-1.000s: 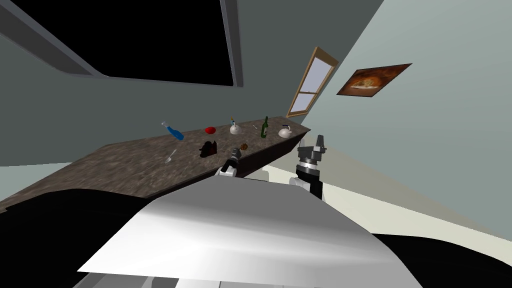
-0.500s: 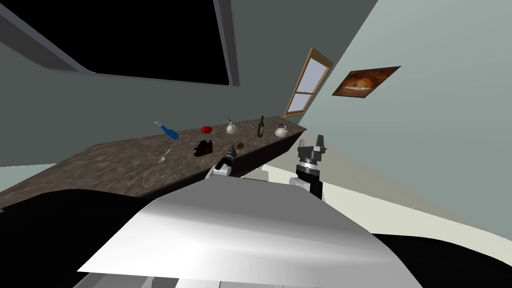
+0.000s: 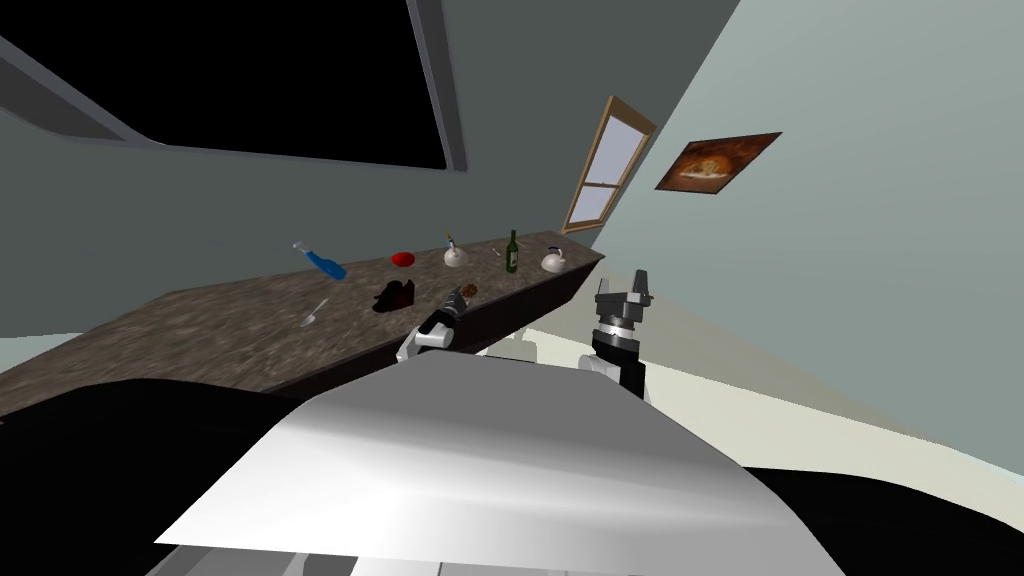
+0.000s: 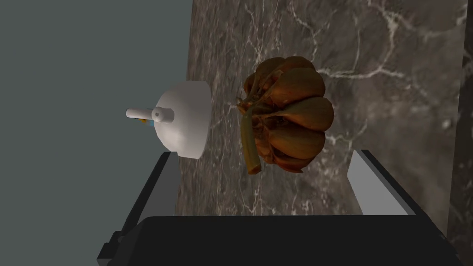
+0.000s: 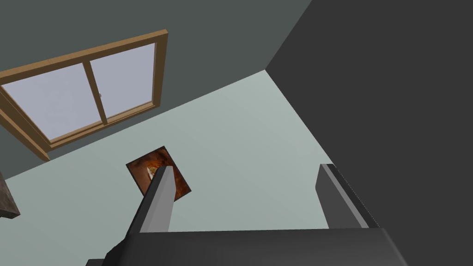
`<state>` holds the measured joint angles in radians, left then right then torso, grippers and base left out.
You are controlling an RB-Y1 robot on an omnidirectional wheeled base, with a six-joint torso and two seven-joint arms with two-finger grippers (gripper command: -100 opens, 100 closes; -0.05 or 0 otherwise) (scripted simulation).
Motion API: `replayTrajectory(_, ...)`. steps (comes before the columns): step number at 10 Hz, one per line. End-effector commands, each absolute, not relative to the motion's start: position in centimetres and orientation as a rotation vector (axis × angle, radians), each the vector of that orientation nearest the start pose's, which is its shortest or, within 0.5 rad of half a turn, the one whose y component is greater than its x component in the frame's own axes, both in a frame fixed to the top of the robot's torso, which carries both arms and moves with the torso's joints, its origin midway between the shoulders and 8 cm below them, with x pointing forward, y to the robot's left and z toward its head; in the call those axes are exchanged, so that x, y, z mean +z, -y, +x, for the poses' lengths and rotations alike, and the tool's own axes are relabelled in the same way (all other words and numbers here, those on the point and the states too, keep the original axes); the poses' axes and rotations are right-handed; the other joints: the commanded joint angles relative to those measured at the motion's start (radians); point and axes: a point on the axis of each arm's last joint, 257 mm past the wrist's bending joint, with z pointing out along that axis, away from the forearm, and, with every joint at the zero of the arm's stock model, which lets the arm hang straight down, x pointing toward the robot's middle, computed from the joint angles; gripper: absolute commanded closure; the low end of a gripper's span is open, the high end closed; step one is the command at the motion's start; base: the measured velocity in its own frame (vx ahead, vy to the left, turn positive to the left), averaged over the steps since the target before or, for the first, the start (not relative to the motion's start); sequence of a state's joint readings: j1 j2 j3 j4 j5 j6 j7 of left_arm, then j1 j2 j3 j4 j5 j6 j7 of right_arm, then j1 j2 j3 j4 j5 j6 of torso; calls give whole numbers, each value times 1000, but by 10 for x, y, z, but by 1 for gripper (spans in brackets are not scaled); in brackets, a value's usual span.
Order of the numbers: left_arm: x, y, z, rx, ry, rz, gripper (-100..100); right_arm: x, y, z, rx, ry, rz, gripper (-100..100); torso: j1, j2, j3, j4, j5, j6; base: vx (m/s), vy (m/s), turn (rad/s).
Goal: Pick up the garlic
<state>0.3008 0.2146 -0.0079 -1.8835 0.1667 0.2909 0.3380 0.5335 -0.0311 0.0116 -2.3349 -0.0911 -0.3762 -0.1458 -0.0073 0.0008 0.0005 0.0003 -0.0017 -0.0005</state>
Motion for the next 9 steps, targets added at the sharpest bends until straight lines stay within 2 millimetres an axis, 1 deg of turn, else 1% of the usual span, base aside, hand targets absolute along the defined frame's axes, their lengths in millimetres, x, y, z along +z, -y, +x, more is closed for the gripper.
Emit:
replayTrajectory(1, -275, -317, 452, -1217, -1163, -1702, -100, 14, 286, 350, 1473, -606, 835, 0, 0, 0, 0, 0, 0, 0, -39, -135, -42)
replayTrajectory(2, -277, -317, 452, -1214, -1166, -1706, -100, 14, 286, 351, 1473, -606, 835, 0, -1, 1, 1, 0, 0, 0, -11, -116, -14)
replayTrajectory(3, -273, -329, 452, -1214, -1142, -1745, -100, 14, 286, 351, 1473, -606, 835, 0, 0, 0, 0, 0, 0, 0, 4, -127, -46)
replayTrajectory(4, -264, -340, 453, -1226, -1110, -1771, -100, 14, 286, 351, 1473, -606, 835, 0, -1, -1, 0, 0, 0, 0, 6, -180, -69)
replayTrajectory(5, -269, -340, 451, -1213, -1119, -1787, -100, 14, 286, 351, 1473, -606, 835, 0, -4, -1, -1, 0, -1, 0, 5, -123, -9)
replayTrajectory(6, -261, -351, 452, -1223, -1088, -1819, -100, 14, 286, 350, 1473, -606, 835, 0, -1, -1, -1, 0, 0, 0, -19, -131, -50)
replayTrajectory(7, -264, -351, 451, -1214, -1094, -1829, -100, 14, 286, 351, 1473, -606, 835, 0, -1, 0, 0, 0, 0, 0, -17, -103, -16)
replayTrajectory(8, -257, -361, 451, -1222, -1065, -1863, -100, 14, 286, 350, 1473, -606, 835, 0, 1, 0, 0, 0, 0, 0, 4, -103, -42)
replayTrajectory(9, -259, -361, 450, -1216, -1069, -1870, -100, 14, 286, 351, 1473, -606, 835, 0, 1, -1, 0, 0, 0, 0, 9, -91, -19)
